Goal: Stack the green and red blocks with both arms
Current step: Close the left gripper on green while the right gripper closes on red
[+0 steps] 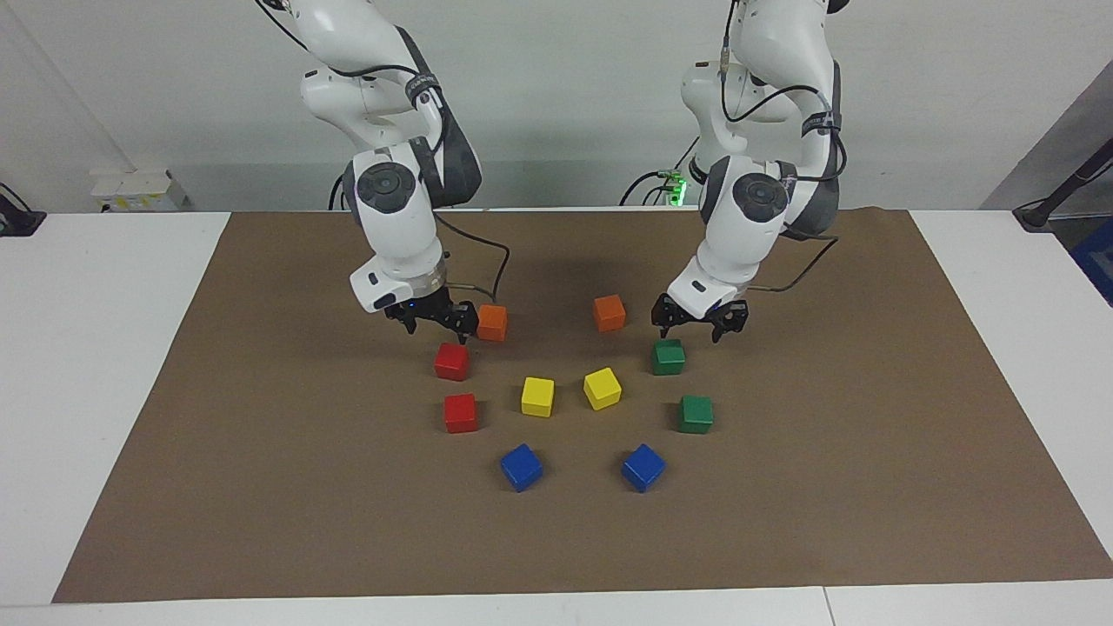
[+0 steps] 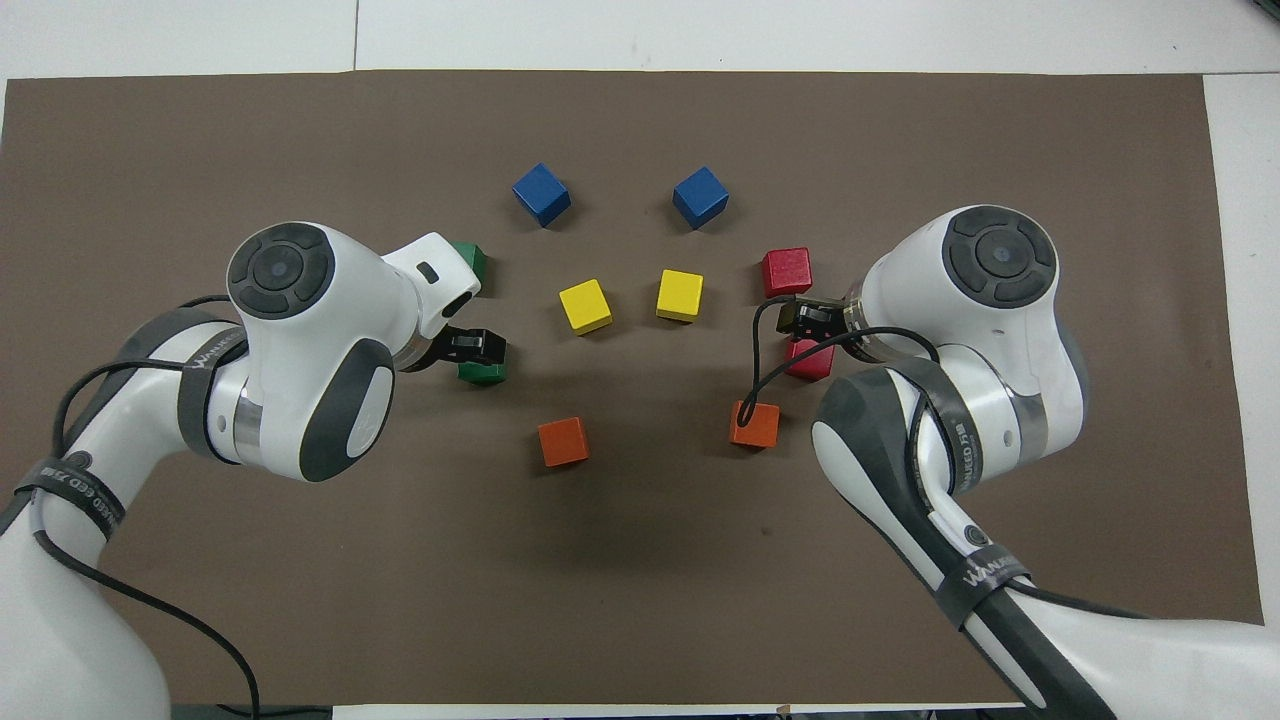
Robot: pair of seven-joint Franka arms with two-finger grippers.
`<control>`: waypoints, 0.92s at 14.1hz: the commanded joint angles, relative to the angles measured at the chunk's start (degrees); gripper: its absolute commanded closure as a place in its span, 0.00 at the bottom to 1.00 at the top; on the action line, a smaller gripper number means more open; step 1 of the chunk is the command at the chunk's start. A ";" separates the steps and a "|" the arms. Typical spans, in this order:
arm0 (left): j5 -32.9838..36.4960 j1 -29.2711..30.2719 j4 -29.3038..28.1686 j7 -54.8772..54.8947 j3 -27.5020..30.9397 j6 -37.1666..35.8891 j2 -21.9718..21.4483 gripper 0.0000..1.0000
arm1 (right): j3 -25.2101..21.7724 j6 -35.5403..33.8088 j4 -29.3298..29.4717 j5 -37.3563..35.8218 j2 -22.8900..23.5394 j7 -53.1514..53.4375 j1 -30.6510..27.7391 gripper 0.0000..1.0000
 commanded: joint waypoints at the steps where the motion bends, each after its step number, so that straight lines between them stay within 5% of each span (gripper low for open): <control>1: -0.74 -2.02 -1.36 -0.43 0.99 2.97 1.01 0.00 | -0.12 2.98 -1.47 0.80 0.77 1.09 0.07 0.01; 13: -0.74 -3.87 -2.60 1.33 0.99 10.01 5.59 0.00 | -0.12 8.61 -2.88 0.36 3.50 -2.34 0.07 0.02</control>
